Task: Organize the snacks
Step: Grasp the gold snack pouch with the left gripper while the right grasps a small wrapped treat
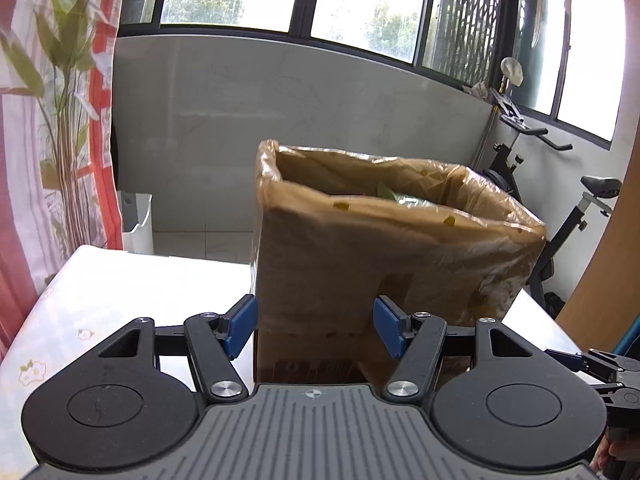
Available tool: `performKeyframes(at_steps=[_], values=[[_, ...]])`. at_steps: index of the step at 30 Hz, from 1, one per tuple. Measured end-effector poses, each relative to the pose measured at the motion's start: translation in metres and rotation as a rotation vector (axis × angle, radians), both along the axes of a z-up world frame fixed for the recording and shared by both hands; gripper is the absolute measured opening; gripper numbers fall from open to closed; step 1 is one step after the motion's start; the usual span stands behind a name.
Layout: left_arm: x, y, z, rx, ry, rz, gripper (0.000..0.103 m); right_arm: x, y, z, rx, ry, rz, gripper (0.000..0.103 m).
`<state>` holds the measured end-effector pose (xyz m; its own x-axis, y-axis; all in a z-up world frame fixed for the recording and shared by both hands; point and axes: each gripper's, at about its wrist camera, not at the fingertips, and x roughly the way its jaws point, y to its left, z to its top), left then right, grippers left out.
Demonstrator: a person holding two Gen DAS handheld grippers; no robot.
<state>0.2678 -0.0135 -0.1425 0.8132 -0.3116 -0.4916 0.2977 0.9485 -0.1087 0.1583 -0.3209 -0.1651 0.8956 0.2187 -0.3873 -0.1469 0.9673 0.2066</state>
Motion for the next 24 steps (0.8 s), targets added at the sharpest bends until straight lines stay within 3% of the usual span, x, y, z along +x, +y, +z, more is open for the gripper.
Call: performKeyframes(at_steps=[2,8,13,18,24], values=[[-0.006,-0.001,-0.017,0.027,0.043,0.013,0.066,-0.004,0.005,-0.018,-0.03,0.064,0.027,0.062],[-0.025,-0.014,-0.064,-0.02,0.191,-0.036,0.066,-0.007,0.017,-0.055,-0.096,0.2,0.11,0.058],[-0.043,-0.028,-0.096,-0.017,0.28,-0.09,0.066,-0.01,0.027,-0.066,-0.11,0.207,0.128,0.054],[-0.054,-0.037,-0.108,0.007,0.311,-0.113,0.067,-0.011,0.033,-0.073,-0.125,0.204,0.157,0.049],[-0.058,-0.048,-0.116,0.04,0.348,-0.128,0.067,-0.014,0.022,-0.074,-0.064,0.184,0.151,0.046]])
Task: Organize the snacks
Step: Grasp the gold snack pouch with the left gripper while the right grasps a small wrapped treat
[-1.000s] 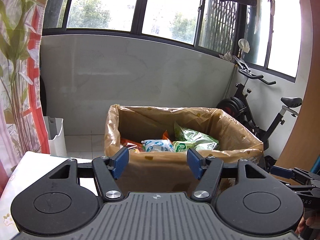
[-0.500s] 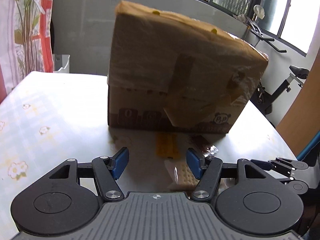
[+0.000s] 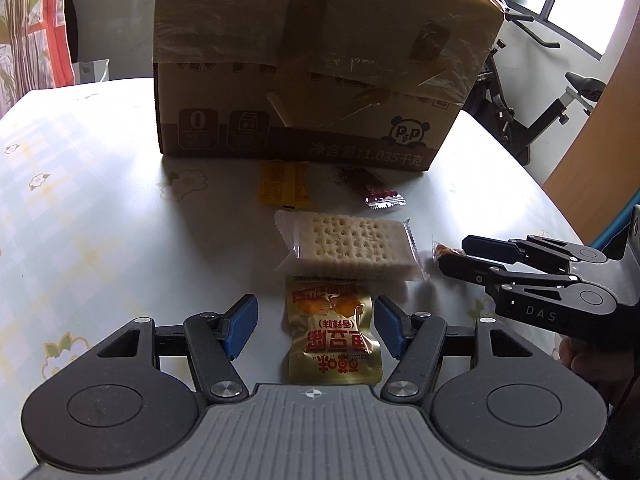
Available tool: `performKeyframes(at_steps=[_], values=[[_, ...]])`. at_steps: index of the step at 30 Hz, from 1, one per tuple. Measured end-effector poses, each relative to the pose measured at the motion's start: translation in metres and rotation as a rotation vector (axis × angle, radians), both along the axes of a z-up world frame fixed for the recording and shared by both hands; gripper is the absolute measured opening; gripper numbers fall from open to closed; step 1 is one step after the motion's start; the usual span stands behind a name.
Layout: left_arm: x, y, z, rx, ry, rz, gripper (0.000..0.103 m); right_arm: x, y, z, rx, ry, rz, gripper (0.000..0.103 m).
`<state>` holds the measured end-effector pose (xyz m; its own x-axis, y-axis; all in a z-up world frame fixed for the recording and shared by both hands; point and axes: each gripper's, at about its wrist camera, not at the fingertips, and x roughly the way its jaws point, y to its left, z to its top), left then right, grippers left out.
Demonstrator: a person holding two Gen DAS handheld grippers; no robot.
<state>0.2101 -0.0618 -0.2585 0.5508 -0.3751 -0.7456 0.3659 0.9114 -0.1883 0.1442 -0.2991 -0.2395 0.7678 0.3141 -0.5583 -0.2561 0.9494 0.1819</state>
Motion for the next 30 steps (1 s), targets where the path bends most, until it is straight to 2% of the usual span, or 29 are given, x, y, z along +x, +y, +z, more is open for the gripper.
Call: performKeyframes(at_steps=[4,7,10,14,23,26,28,29,30], values=[[-0.006,-0.005,-0.004,0.013,0.01,-0.016,0.067,0.0,0.004,0.0,-0.013,-0.003,0.043,0.036],[-0.005,-0.005,-0.005,0.022,0.012,-0.018,0.067,0.001,0.012,-0.001,-0.052,-0.008,0.075,0.035],[-0.006,-0.008,-0.006,0.035,0.004,-0.016,0.067,0.002,0.016,-0.002,-0.072,-0.014,0.068,0.034],[-0.007,-0.012,-0.009,0.067,-0.013,-0.016,0.067,0.003,0.019,-0.003,-0.1,-0.021,0.03,0.023],[-0.012,-0.021,-0.011,0.111,-0.057,-0.036,0.067,0.004,0.015,-0.004,-0.082,-0.02,0.03,0.023],[-0.017,-0.03,-0.015,0.178,-0.107,-0.058,0.067,0.004,0.016,-0.004,-0.079,-0.02,0.03,0.023],[-0.019,-0.031,-0.016,0.183,-0.124,-0.064,0.066,0.004,0.016,-0.004,-0.078,-0.02,0.03,0.023],[-0.019,-0.03,-0.016,0.179,-0.124,-0.068,0.064,0.003,0.015,-0.004,-0.078,-0.02,0.03,0.023],[-0.019,-0.03,-0.015,0.175,-0.127,-0.074,0.053,0.003,0.015,-0.004,-0.077,-0.02,0.029,0.023]])
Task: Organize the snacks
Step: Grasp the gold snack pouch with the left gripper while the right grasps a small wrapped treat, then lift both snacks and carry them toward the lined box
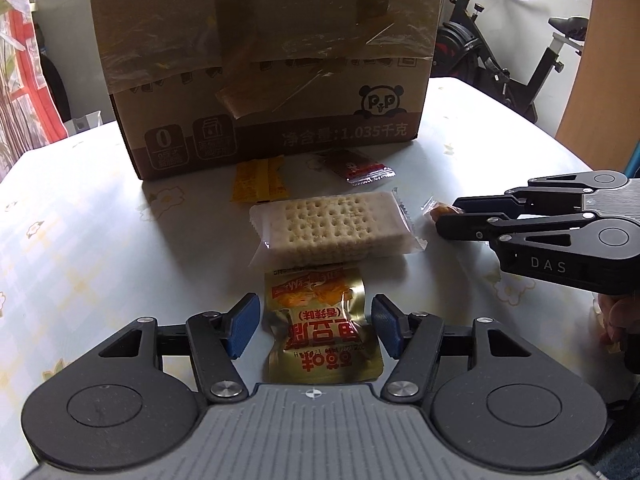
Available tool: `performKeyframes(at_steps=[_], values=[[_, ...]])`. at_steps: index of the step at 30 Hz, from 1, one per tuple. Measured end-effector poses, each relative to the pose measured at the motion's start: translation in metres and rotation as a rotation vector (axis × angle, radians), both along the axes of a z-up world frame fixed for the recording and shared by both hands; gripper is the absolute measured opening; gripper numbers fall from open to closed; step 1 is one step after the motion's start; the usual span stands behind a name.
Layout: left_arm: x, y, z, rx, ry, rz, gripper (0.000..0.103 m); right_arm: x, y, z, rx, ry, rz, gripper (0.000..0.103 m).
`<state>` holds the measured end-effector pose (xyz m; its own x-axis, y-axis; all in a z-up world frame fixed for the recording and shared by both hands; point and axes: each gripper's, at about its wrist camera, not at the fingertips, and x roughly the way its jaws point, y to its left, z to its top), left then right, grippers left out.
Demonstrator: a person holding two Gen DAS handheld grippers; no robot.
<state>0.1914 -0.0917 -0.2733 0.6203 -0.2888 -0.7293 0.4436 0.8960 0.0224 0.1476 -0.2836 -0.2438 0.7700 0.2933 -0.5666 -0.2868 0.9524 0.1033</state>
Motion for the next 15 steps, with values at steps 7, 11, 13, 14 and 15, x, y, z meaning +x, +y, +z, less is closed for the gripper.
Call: performKeyframes(at_steps=[7,11,13,14,15], values=[[0.002,0.014,0.005,-0.069,0.015,0.016,0.043,-0.001,-0.001,0.0,0.003,0.0,-0.002,0.023],[0.0,0.016,0.006,-0.072,0.013,0.022,0.043,-0.001,-0.001,0.0,0.005,0.0,-0.005,0.023],[-0.001,0.016,0.007,-0.068,0.007,0.023,0.043,-0.001,-0.001,0.0,0.005,0.0,-0.005,0.023],[-0.001,0.017,0.007,-0.066,0.002,0.025,0.043,-0.001,-0.002,0.0,0.004,-0.001,-0.005,0.023],[-0.001,0.017,0.008,-0.061,-0.006,0.032,0.043,-0.001,-0.002,0.0,0.004,-0.001,-0.004,0.023]])
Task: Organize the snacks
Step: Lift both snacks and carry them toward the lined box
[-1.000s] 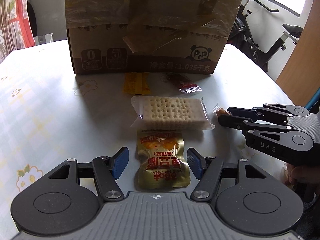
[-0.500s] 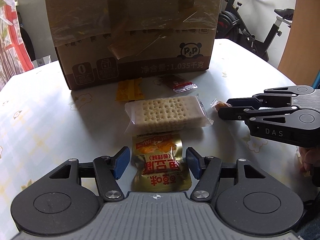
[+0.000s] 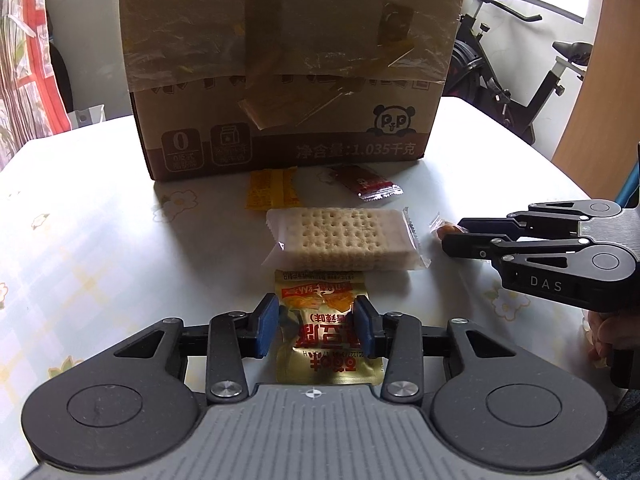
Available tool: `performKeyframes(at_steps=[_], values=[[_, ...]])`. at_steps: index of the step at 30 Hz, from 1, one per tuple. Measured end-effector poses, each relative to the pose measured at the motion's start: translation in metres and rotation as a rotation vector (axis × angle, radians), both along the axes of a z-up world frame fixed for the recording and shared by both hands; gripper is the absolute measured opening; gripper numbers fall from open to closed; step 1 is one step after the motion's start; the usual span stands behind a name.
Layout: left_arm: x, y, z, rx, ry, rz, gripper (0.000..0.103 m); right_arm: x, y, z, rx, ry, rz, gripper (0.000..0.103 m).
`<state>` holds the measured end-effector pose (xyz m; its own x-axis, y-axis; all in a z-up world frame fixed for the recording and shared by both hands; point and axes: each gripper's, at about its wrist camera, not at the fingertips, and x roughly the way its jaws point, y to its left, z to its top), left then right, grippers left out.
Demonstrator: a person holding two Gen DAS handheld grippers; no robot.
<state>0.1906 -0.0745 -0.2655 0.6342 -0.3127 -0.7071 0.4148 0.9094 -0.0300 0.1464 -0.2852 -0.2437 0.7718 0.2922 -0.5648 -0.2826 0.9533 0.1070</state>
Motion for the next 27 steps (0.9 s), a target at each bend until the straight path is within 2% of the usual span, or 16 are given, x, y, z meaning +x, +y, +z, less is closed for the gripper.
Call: performKeyframes(at_steps=[5,8,10,12,15,20,22,24,27], values=[[0.007,0.013,-0.002,0.042,-0.022,0.081,0.044,0.0,0.0,0.0,0.003,0.001,0.001,0.023],[0.013,0.029,-0.002,0.021,-0.007,0.165,0.046,0.0,0.0,0.0,0.003,0.001,0.001,0.023],[0.015,0.035,0.001,0.007,0.007,0.2,0.052,0.0,0.0,0.0,0.003,0.001,0.001,0.023],[0.013,0.034,0.004,0.002,0.012,0.198,0.06,-0.001,0.0,0.0,0.004,0.001,0.001,0.023],[0.009,0.026,0.004,-0.012,0.029,0.157,0.062,0.0,0.0,0.0,0.004,0.001,0.001,0.023],[0.002,0.009,-0.005,0.075,0.008,0.115,0.068,0.0,-0.001,0.0,0.005,0.001,0.001,0.023],[0.002,0.009,-0.006,0.081,0.002,0.118,0.071,0.0,-0.001,0.0,0.005,0.001,0.001,0.023],[0.004,0.01,-0.007,0.086,0.002,0.13,0.08,0.0,-0.001,0.0,0.006,0.001,0.001,0.023],[0.006,0.012,-0.007,0.087,0.007,0.14,0.083,-0.001,0.0,0.0,0.009,0.002,0.001,0.023]])
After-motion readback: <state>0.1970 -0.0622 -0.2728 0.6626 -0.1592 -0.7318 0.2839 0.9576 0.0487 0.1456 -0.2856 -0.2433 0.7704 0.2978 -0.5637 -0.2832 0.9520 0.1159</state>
